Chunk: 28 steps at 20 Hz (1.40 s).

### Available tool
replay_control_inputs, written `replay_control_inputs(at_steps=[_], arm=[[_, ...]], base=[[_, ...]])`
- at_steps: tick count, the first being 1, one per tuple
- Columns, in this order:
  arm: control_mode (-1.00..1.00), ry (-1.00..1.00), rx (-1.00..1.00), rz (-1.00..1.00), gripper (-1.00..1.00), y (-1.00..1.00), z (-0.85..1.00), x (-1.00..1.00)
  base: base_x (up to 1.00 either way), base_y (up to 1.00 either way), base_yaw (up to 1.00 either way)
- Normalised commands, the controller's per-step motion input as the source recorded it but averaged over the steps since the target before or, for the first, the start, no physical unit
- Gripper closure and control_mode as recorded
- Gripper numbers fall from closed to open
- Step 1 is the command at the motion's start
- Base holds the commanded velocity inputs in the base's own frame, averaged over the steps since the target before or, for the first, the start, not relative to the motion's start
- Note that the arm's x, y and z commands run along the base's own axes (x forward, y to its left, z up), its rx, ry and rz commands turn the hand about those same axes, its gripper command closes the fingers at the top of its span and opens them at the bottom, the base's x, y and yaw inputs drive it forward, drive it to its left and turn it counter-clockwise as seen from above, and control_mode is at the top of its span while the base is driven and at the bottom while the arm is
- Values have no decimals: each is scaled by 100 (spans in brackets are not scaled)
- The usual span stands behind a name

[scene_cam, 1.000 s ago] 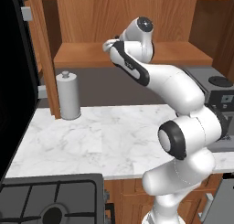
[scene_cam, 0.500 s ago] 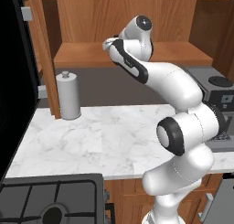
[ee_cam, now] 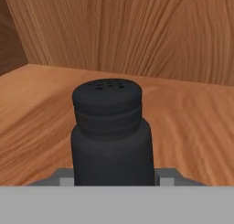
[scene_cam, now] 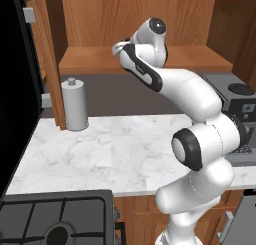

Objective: Move the shaker and shaker from the cabinet to the dining counter.

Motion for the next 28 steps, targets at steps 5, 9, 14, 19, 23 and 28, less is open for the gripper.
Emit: replay_control_inputs(at_steps=[5, 9, 14, 19, 23, 28], arm=[[-100, -24, 0, -1, 100, 0, -28, -47], [-100, -16, 0, -6, 100, 0, -2, -100], [-100, -1, 0, -3, 100, 0, 31, -100], [-100, 4, 1, -4, 100, -6, 34, -100], [-100, 17, 4, -2, 100, -5, 22, -91], [-100, 12, 3, 0, 100, -10, 3, -84]], base=[[0, 0, 0], [0, 0, 0], [0, 0, 0], [0, 0, 0], [0, 0, 0], [0, 0, 0]])
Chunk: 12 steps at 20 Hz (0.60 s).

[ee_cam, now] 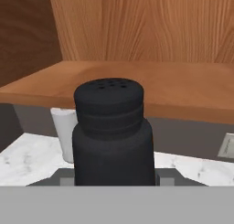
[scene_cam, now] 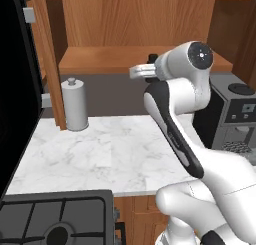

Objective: Move the shaker and shaker from the cabinet to the dining counter.

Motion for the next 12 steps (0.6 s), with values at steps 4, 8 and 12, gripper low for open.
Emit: replay_control_inputs(at_steps=[4, 8, 12], arm=[[-100, 0, 0, 0, 100, -15, -8, -64], [-100, -12, 0, 0, 100, -15, -40, -14], [-100, -10, 0, 0, 100, -16, -17, 0]], base=[[0, 0, 0], [0, 0, 0], [0, 0, 0]])
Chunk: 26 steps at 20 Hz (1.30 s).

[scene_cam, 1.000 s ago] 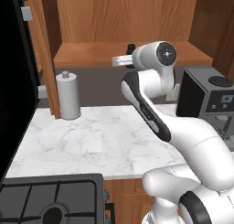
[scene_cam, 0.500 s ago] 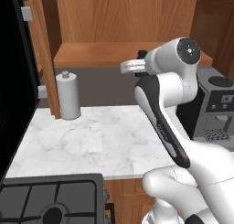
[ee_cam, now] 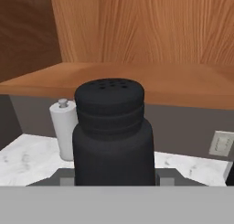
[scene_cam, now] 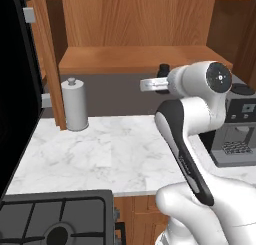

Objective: Move the shaker and shaker from the cabinet to the dining counter.

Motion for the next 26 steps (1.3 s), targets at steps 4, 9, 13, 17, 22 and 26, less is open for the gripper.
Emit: replay_control_inputs(at_steps=[4, 9, 13, 17, 22, 26], arm=[[-100, 0, 0, 0, 100, -15, 0, -1], [-100, 2, 0, 0, 100, -13, 3, -23], [-100, 4, 0, 0, 100, -18, 22, -52], [-100, 6, 0, 0, 100, -14, 32, -49], [-100, 6, 0, -1, 100, -2, 31, -36], [-100, 5, 0, -2, 100, 0, 27, -28]], base=[[0, 0, 0], [0, 0, 0], [0, 0, 0], [0, 0, 0], [0, 0, 0], [0, 0, 0]])
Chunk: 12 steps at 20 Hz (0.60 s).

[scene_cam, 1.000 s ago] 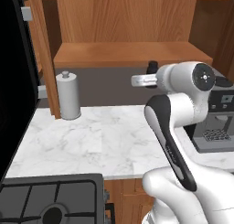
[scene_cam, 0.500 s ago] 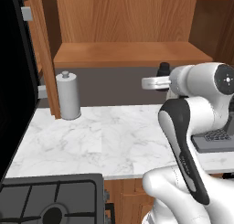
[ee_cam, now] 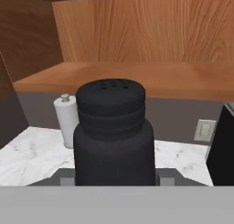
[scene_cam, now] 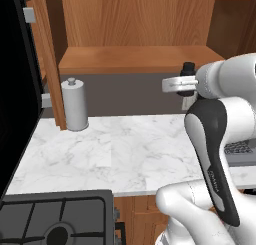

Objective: Move the shaker and shaker from the cabinet to the dining counter.

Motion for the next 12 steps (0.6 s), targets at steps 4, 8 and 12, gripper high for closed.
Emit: replay_control_inputs(at_steps=[4, 8, 12], arm=[[-100, 2, 0, -2, 100, 0, 14, -28], [-100, 5, 0, -2, 100, 0, 3, -21], [100, 4, 0, 0, 100, 0, 0, 0]], base=[[0, 0, 0], [0, 0, 0], [0, 0, 0]])
